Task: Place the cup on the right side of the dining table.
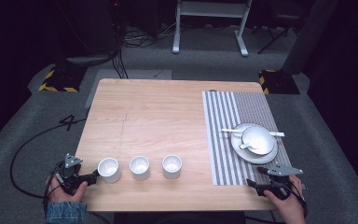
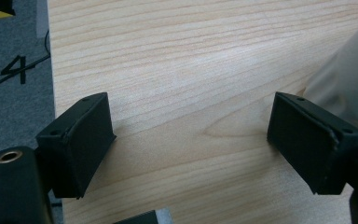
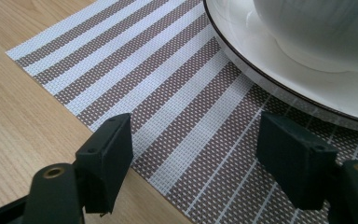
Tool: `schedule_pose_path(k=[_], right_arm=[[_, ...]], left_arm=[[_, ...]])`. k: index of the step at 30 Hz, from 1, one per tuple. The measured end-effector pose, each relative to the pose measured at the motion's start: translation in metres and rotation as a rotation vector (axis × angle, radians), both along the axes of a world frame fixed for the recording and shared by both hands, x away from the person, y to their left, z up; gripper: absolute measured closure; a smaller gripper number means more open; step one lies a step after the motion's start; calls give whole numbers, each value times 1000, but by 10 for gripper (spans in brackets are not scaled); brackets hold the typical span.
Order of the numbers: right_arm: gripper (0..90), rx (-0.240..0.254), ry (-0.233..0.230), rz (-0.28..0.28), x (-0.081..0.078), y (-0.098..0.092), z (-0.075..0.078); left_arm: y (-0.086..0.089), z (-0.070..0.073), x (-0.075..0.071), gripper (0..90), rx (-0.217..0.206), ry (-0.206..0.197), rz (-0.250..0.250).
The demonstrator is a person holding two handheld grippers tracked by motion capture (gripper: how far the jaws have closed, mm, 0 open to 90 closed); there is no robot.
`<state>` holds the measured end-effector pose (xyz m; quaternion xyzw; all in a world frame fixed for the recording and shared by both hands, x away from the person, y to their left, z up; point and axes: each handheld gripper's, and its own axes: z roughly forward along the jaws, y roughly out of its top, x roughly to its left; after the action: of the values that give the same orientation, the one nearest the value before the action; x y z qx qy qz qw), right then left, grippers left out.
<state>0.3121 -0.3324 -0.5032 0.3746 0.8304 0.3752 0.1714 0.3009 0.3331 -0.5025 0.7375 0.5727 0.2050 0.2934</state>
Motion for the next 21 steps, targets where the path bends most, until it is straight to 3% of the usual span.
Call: schedule_pose_path(k=[21], right_arm=[[271,0,0,-15,-2,1,0]], left_arm=[[0,0,0,145,0,0,0]])
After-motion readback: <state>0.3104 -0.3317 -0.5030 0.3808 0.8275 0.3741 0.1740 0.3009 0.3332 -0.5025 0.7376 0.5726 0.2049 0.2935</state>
